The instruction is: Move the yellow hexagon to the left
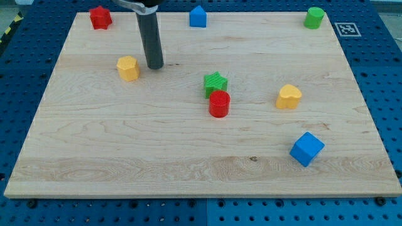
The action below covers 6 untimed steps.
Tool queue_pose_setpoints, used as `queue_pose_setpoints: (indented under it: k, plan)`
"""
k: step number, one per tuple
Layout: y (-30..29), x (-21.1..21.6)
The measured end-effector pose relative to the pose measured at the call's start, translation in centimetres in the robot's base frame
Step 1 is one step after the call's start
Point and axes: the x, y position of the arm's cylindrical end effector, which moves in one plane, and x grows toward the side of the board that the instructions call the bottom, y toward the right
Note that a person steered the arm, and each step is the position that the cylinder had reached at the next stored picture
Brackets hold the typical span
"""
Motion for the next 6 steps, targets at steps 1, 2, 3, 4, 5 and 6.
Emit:
queue_pose_setpoints:
  k: [1,2,3,4,5,6]
  plan:
    - [-1.0,-0.1]
    - [-1.7,-0.1]
    - [-2.8,0.4]
    - [-4.0,1.9]
    - [-4.4,2.0]
    - [-3.0,2.7]
